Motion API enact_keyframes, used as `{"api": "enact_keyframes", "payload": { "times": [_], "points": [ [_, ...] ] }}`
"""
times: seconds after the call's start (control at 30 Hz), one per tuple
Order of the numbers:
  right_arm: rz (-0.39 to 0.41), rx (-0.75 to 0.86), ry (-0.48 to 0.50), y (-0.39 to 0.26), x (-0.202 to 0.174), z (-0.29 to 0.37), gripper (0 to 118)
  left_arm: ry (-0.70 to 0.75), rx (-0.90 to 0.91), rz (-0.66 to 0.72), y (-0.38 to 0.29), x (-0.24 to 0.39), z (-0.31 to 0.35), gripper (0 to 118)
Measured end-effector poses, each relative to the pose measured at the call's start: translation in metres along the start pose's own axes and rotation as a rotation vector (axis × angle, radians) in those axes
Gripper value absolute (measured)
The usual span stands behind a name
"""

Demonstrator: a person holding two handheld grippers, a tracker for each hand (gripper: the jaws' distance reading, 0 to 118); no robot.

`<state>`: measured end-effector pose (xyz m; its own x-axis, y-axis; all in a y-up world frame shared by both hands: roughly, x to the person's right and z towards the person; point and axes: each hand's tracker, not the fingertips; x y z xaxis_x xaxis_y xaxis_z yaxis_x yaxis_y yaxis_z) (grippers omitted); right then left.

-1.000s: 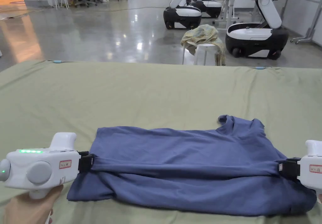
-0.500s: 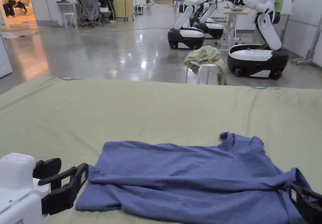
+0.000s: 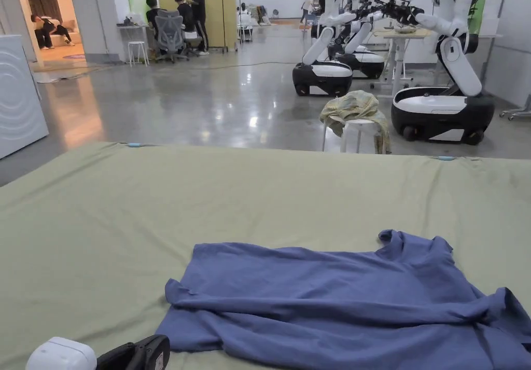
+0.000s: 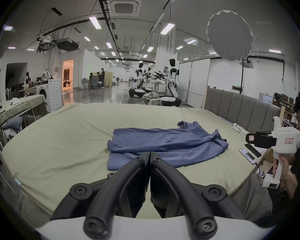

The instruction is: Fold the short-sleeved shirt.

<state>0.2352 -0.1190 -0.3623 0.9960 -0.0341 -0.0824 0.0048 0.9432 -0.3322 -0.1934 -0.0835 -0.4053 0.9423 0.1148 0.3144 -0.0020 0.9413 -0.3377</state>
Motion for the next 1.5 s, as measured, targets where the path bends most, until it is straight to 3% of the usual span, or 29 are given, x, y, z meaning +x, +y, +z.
{"api": "enact_keyframes", "payload": {
  "times": [0.17,0.23,0.27,0.43,0.53,0.67,0.73,0.8,0.87,0.9,1.0,1.1,1.17,1.23,1.27,1.3,1.4,1.5],
  "points": [
    [-0.028,-0.022,0.009,0.003,0.003,-0.003,0,-0.016,-0.059,0.071,0.003,-0.028,-0.023,5],
    [-0.026,-0.023,0.010,0.003,0.002,-0.002,0,0.062,-0.069,0.096,0.003,-0.043,-0.044,47],
    [-0.028,-0.025,0.014,0.002,0.004,-0.003,0,0.071,-0.099,0.099,0.003,-0.051,-0.057,62],
    [-0.058,-0.059,0.026,-0.006,0.014,-0.010,0,0.011,-0.319,0.249,-0.015,-0.106,-0.156,62],
    [-0.068,-0.090,0.015,-0.013,0.022,-0.014,0,0.093,-0.414,0.235,-0.027,-0.122,-0.204,62],
    [-0.084,-0.123,-0.013,-0.021,0.033,-0.018,0,0.090,-0.516,0.232,-0.035,-0.128,-0.242,57],
    [-0.116,-0.147,-0.023,-0.025,0.042,-0.021,0,0.125,-0.564,0.180,-0.036,-0.121,-0.250,42],
    [-0.146,-0.155,-0.028,-0.029,0.049,-0.025,0,0.126,-0.572,0.103,-0.032,-0.111,-0.248,14],
    [-0.175,-0.175,-0.036,-0.030,0.059,-0.032,0,0.143,-0.573,0.077,-0.030,-0.104,-0.250,14],
    [-0.192,-0.196,-0.064,-0.030,0.064,-0.039,6,0.151,-0.597,0.083,-0.031,-0.103,-0.256,14],
    [-0.249,-0.254,-0.100,-0.025,0.089,-0.071,59,0.153,-0.612,0.062,-0.036,-0.102,-0.262,14],
    [-0.259,-0.332,-0.122,-0.028,0.116,-0.121,66,0.146,-0.610,0.076,-0.036,-0.102,-0.258,13],
    [-0.254,-0.374,-0.159,-0.033,0.130,-0.151,66,0.141,-0.610,0.075,-0.036,-0.102,-0.258,13],
    [-0.344,-0.430,-0.168,-0.039,0.145,-0.181,62,0.141,-0.600,0.072,-0.035,-0.102,-0.258,13],
    [-0.394,-0.457,-0.161,-0.043,0.151,-0.193,51,0.141,-0.601,0.072,-0.035,-0.102,-0.258,13],
    [-0.411,-0.492,-0.138,-0.046,0.155,-0.202,12,0.141,-0.601,0.071,-0.035,-0.102,-0.258,13],
    [-0.298,-0.449,-0.189,-0.032,0.143,-0.186,9,0.142,-0.588,0.067,-0.037,-0.102,-0.256,8],
    [-0.325,-0.438,-0.184,-0.029,0.146,-0.179,9,0.111,-0.552,0.070,-0.032,-0.110,-0.246,7]
  ]
}}
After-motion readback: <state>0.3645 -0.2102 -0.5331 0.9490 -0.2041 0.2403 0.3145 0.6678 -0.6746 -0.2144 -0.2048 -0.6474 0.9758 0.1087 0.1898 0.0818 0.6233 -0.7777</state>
